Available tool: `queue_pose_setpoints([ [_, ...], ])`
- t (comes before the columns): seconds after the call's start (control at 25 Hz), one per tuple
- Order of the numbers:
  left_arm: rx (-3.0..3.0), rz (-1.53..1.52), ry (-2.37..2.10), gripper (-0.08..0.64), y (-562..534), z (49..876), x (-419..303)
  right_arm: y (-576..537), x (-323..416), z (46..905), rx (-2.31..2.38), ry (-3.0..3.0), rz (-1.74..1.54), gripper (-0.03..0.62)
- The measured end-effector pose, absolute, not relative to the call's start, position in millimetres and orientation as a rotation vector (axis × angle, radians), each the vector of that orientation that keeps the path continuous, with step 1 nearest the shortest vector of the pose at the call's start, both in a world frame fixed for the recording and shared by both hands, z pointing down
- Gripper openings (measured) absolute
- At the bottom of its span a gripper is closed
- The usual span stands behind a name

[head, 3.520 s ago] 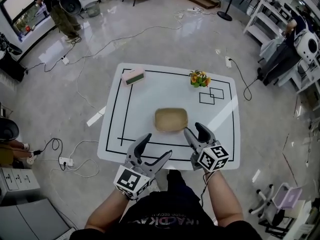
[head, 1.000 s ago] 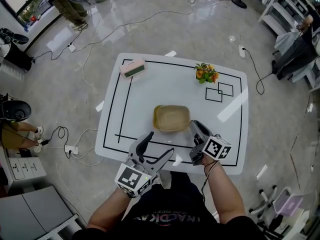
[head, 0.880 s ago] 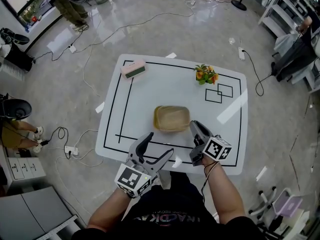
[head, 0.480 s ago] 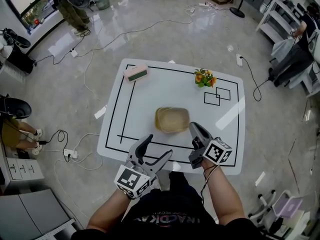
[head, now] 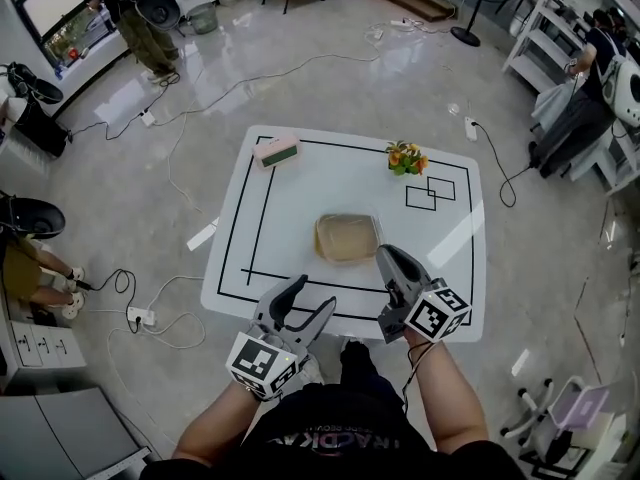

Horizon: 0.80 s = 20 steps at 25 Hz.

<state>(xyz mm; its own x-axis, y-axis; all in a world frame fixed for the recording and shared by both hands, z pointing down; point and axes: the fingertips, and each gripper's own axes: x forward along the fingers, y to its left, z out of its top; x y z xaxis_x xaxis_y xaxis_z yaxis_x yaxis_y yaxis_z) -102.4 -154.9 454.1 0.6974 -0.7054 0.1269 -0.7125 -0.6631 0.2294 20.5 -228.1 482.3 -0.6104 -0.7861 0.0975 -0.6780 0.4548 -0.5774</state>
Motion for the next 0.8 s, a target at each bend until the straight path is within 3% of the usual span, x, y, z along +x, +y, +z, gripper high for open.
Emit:
queue_pose_setpoints([
  [0.2, 2.677, 0.030, -1.124, 0.134, -140.7, 446.5, -115.5, -203.7, 8.7, 449.6, -1.302, 2.566, -0.701, 0.037],
  [0.28, 2.689, 0.013, -1.112, 0.013, -133.5, 440.6, -119.9, -191.2, 4.4, 436.9, -1.311, 2.579, -0.639, 0.038],
  [0.8, 2.788, -0.043, -1.013, 0.003, -99.1, 411.8, -112.4, -128.7, 7.4, 391.8, -1.387, 2.594, -0.441, 0.037],
])
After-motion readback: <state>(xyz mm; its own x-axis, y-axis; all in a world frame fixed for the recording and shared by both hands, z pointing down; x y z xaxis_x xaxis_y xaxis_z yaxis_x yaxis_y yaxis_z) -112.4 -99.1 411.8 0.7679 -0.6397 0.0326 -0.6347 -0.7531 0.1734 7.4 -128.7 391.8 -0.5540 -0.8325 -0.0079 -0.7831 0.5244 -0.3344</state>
